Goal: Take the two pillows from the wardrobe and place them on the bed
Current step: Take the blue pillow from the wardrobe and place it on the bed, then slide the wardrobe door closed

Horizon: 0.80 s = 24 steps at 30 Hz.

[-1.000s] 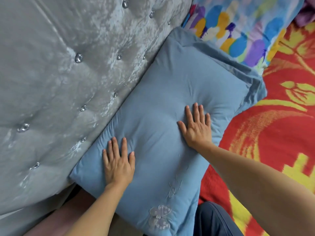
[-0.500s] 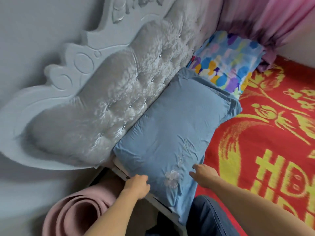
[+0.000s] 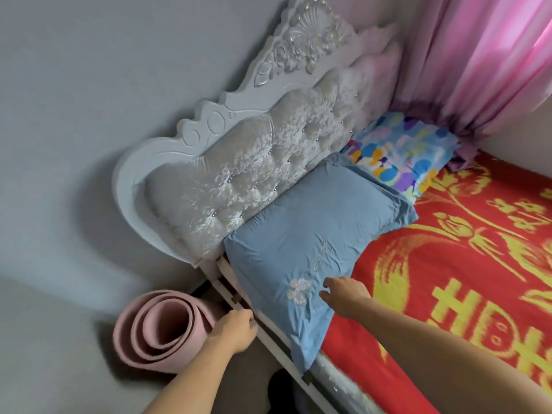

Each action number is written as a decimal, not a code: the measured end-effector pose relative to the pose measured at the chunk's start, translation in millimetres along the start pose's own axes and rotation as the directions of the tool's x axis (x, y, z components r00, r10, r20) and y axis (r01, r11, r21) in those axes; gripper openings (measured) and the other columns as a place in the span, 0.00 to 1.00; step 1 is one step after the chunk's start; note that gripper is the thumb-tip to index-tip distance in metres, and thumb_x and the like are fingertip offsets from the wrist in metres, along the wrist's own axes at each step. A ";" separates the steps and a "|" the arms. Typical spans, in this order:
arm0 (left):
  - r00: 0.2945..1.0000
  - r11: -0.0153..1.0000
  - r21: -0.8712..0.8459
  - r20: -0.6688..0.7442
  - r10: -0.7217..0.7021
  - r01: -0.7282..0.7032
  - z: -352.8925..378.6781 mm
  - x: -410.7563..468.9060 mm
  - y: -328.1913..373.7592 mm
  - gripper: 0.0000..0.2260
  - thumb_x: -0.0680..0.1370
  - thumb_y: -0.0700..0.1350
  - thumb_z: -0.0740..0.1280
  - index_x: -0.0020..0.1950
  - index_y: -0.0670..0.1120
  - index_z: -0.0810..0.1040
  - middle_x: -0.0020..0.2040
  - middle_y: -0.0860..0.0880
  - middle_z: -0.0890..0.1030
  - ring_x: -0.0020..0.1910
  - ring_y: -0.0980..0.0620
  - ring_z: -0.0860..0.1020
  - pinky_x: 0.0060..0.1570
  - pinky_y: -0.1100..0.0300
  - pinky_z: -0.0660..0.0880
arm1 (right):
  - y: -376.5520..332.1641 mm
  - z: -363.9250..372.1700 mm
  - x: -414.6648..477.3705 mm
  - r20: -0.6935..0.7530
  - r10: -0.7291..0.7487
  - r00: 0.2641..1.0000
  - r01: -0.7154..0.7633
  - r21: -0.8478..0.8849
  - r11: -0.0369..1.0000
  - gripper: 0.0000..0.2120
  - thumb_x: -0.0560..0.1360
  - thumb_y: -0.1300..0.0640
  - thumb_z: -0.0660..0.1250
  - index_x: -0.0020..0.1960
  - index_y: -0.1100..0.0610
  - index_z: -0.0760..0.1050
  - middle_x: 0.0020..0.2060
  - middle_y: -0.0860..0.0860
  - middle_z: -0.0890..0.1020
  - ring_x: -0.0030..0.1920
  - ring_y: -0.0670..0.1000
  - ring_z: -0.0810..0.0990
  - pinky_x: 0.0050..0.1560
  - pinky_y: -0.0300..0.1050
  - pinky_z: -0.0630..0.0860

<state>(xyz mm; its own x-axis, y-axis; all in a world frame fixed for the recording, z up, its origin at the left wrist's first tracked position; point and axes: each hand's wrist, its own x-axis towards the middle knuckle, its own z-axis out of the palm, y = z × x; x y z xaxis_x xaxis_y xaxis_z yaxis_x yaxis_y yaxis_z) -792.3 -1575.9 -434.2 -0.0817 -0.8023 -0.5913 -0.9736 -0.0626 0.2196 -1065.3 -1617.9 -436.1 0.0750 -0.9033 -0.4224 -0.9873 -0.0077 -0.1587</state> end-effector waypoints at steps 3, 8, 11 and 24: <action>0.997 0.999 -0.020 -0.072 -0.033 0.031 31.2 -51.4 -0.5 0.16 0.77 0.52 0.60 0.63 0.49 0.74 0.61 0.45 0.78 0.58 0.43 0.77 0.55 0.53 0.74 | -1.2 12.9 -50.2 -0.050 -0.054 0.997 0.053 -0.032 0.998 0.16 0.79 0.47 0.54 0.58 0.55 0.74 0.54 0.56 0.81 0.52 0.59 0.80 0.46 0.50 0.74; 0.993 0.995 -0.085 -0.105 -0.057 0.049 107.8 -156.8 2.7 0.18 0.77 0.54 0.62 0.65 0.51 0.73 0.59 0.45 0.79 0.56 0.44 0.78 0.55 0.53 0.75 | 0.1 42.8 -147.8 -0.091 -0.150 0.985 0.146 -0.042 0.988 0.15 0.80 0.49 0.54 0.55 0.56 0.75 0.51 0.55 0.82 0.49 0.59 0.80 0.43 0.48 0.70; 0.992 0.991 -0.110 -0.095 -0.086 0.076 141.5 -225.5 -5.5 0.18 0.76 0.55 0.62 0.65 0.52 0.72 0.59 0.47 0.79 0.56 0.46 0.78 0.55 0.55 0.75 | -16.6 45.8 -195.2 -0.074 -0.218 0.973 0.213 -0.077 0.974 0.14 0.79 0.49 0.55 0.54 0.56 0.75 0.52 0.55 0.82 0.50 0.58 0.80 0.43 0.48 0.70; 0.876 0.864 -0.348 -0.185 -0.445 0.365 218.8 -478.2 -147.2 0.14 0.75 0.53 0.63 0.58 0.49 0.77 0.57 0.45 0.80 0.55 0.44 0.78 0.52 0.55 0.75 | -220.0 116.0 -355.7 0.093 -0.591 0.801 0.589 -0.298 0.752 0.14 0.75 0.47 0.59 0.52 0.55 0.77 0.53 0.56 0.82 0.53 0.59 0.80 0.48 0.48 0.74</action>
<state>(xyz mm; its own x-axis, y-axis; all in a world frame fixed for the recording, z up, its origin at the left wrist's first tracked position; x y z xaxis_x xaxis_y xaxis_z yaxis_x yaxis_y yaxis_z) -656.5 -1053.2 -353.6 0.4006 -0.7853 -0.4721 -0.7967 -0.5530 0.2438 -858.5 -1245.1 -354.5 0.6565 -0.6796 -0.3275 -0.7396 -0.6652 -0.1023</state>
